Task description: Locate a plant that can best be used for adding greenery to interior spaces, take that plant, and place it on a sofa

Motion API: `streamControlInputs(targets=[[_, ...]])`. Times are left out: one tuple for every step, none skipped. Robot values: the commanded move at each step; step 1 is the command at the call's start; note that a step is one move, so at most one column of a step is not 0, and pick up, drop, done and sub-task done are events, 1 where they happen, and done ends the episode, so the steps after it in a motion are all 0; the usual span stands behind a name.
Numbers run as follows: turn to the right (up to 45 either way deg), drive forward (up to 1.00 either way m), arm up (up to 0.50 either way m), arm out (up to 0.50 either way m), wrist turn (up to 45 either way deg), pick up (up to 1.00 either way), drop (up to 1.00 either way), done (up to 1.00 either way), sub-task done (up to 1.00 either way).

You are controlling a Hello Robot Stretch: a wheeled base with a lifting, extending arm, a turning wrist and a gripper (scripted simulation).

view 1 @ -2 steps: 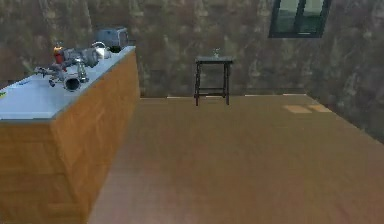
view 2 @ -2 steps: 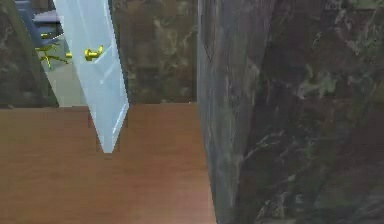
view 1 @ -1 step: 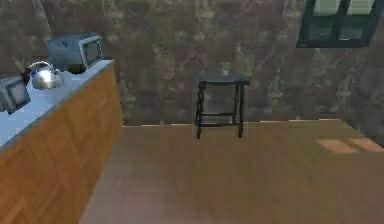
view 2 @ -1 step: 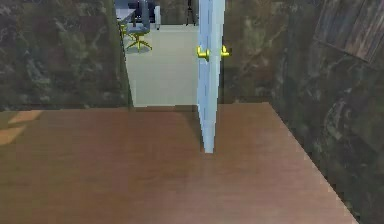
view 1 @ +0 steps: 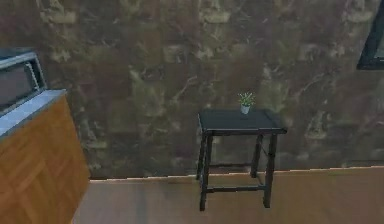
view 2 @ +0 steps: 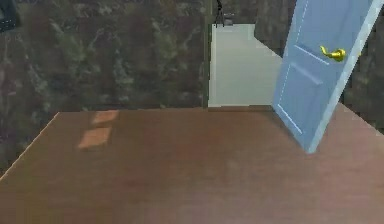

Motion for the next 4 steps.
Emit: streamControlInputs(targets=[[3.0,0.0,0.0,0.0,0.0,0.0,0.0,0.0,0.0],[0.0,0.6,0.0,0.0,0.0,0.0,0.0,0.0,0.0],[-45.0,0.0,0.0,0.0,0.0,0.0,0.0,0.0,0.0],[-21.0,0.0,0.0,0.0,0.0,0.0,0.0,0.0,0.0]])
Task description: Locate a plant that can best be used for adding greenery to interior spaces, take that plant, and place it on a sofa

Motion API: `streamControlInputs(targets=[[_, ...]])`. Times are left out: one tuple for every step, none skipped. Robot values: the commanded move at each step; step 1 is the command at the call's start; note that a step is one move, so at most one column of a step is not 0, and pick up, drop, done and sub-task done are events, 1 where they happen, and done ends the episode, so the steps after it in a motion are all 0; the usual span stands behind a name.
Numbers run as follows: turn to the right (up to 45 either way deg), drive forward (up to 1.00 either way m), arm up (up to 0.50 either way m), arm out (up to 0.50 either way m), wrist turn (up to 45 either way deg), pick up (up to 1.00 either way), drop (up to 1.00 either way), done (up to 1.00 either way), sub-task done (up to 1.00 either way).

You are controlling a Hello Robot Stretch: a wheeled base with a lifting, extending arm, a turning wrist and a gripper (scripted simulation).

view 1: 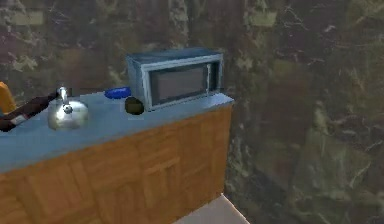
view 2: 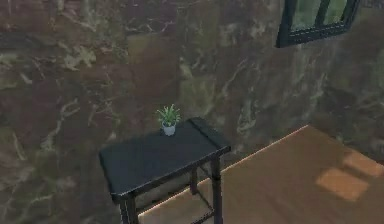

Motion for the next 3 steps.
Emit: streamControlInputs(targets=[[45.0,0.0,0.0,0.0,0.0,0.0,0.0,0.0,0.0],[45.0,0.0,0.0,0.0,0.0,0.0,0.0,0.0,0.0],[15.0,0.0,0.0,0.0,0.0,0.0,0.0,0.0,0.0]])
